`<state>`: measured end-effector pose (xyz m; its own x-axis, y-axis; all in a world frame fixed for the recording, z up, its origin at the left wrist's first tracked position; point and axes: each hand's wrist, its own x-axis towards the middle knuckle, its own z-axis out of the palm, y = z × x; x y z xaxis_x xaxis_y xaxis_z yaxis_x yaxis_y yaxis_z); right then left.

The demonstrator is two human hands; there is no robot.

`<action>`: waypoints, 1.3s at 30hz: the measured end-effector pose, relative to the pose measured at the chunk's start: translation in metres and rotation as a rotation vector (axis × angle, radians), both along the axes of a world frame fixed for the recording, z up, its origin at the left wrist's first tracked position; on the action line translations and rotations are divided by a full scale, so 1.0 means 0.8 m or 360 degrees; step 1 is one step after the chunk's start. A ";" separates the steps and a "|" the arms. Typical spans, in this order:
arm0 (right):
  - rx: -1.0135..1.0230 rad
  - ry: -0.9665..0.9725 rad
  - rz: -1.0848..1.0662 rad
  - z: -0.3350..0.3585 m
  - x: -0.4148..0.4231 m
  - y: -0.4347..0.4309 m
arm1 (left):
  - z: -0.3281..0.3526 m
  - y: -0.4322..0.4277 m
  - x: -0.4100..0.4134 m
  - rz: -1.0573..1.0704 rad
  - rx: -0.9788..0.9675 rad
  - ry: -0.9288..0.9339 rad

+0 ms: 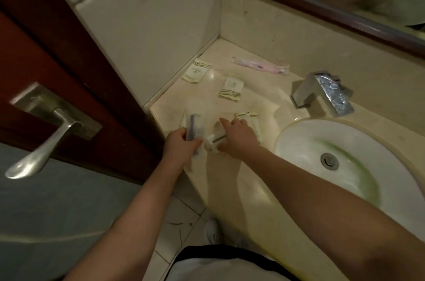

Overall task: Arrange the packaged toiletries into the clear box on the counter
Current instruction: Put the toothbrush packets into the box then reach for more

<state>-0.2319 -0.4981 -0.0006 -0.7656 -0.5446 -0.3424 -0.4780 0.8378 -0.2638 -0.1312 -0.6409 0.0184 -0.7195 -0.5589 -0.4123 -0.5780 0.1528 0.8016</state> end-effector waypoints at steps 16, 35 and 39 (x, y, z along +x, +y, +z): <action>-0.1351 -0.0698 -0.1377 0.063 0.082 0.200 | 0.048 0.127 -0.039 -0.0512 0.0166 0.0215; -0.1797 -0.0166 -0.2357 0.096 0.335 0.745 | 0.072 0.664 0.042 -0.1591 0.0213 0.0362; -0.1737 -0.0071 -0.2510 0.088 0.330 0.816 | 0.076 0.716 0.035 -0.1645 0.0081 0.0358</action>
